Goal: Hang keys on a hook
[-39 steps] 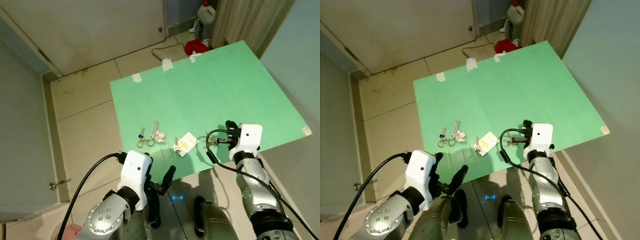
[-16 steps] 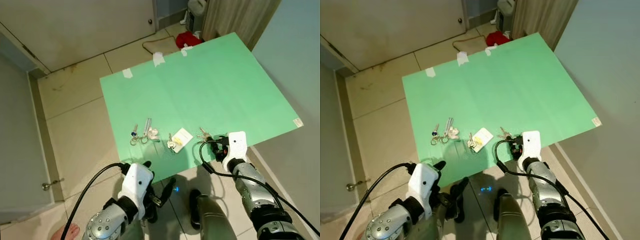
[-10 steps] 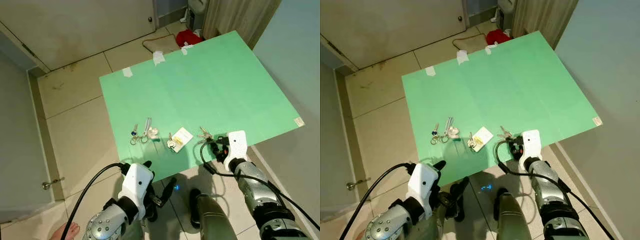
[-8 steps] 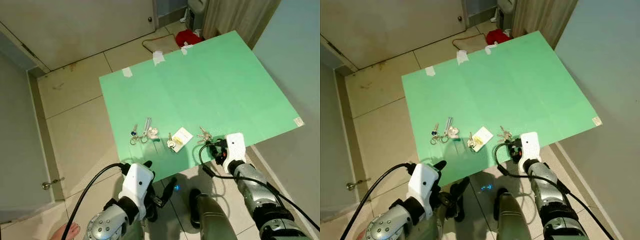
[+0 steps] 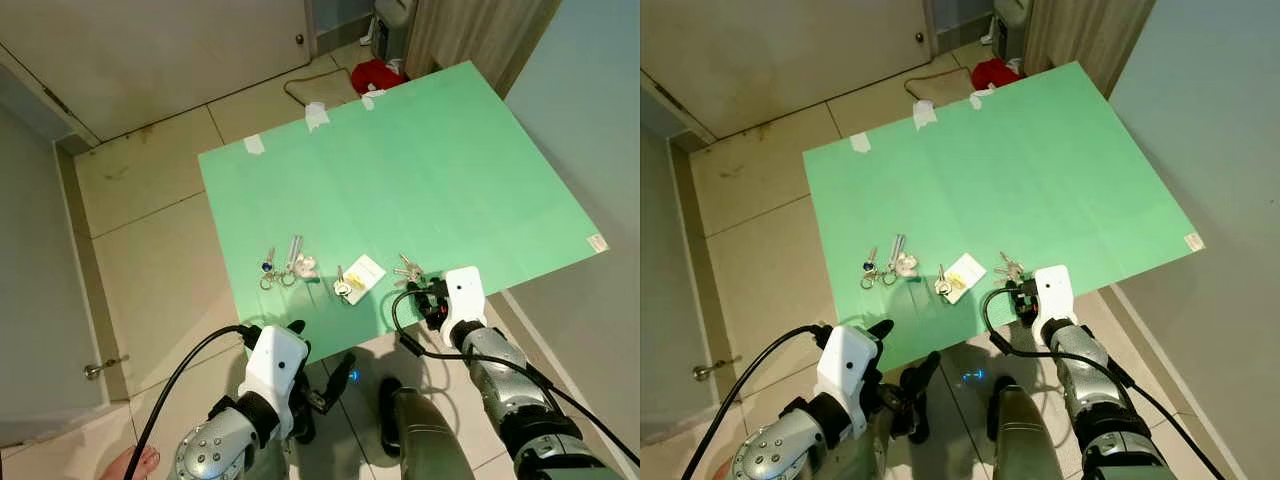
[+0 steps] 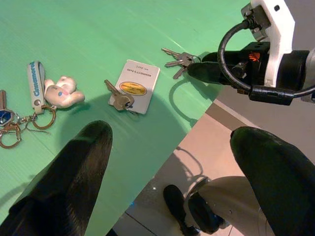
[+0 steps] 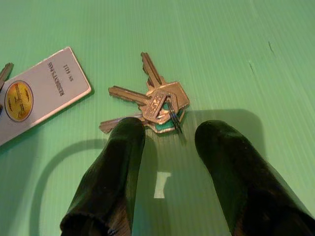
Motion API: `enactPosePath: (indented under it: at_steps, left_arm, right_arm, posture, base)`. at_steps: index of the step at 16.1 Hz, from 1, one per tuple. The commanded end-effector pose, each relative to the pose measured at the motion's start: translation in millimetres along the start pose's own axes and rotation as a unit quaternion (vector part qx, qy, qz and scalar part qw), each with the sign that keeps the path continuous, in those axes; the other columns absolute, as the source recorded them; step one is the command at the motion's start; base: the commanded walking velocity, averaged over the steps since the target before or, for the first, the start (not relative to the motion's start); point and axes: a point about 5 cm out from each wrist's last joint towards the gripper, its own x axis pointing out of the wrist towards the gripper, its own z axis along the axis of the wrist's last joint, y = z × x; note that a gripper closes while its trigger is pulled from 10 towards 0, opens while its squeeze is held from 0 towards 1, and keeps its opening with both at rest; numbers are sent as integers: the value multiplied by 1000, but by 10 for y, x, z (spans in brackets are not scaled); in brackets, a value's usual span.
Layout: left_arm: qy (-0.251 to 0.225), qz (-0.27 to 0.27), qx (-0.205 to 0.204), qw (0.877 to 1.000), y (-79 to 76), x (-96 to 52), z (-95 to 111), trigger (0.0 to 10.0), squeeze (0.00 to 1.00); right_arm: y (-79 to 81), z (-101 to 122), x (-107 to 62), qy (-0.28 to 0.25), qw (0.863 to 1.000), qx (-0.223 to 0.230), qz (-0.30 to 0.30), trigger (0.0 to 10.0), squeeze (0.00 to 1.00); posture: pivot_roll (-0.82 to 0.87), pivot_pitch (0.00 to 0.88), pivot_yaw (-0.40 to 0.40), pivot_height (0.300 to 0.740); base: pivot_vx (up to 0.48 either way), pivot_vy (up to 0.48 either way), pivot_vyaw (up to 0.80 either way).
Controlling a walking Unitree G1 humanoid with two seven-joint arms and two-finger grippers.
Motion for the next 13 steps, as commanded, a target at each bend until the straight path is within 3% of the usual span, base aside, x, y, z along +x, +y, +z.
enactPosePath:
  at_steps: [1,2,3,4,13]
  left_arm:
    - [0,-3,-3,1000,-43,-34,-8,10000,0]
    - [-1,-4,-4,1000,-45,-29,-4,10000,0]
    - [-2,-4,-4,1000,-46,-23,0,10000,0]
    - [-2,-3,-4,1000,-46,-21,3,10000,0]
    - [-4,-1,-5,1000,-57,-4,8,10000,0]
  right_arm:
    - [52,-99,-26,14,1000,4,0,10000,0]
    - [54,-92,-20,11,1000,4,-2,10000,0]
    - [57,-83,-16,7,1000,0,-7,3922,0]
    - [67,-81,-10,7,1000,-4,-6,0,0]
    - [71,-163,-53,16,1000,-19,-9,0,0]
  posture:
    - [30,366,76,740]
    - [29,367,74,740]
    - [30,369,75,740]
    - [30,372,75,740]
    - [23,396,72,740]
  base:
    - [0,0,0]
    - [0,0,0]
    - [0,0,0]
    - [0,0,0]
    - [0,0,0]
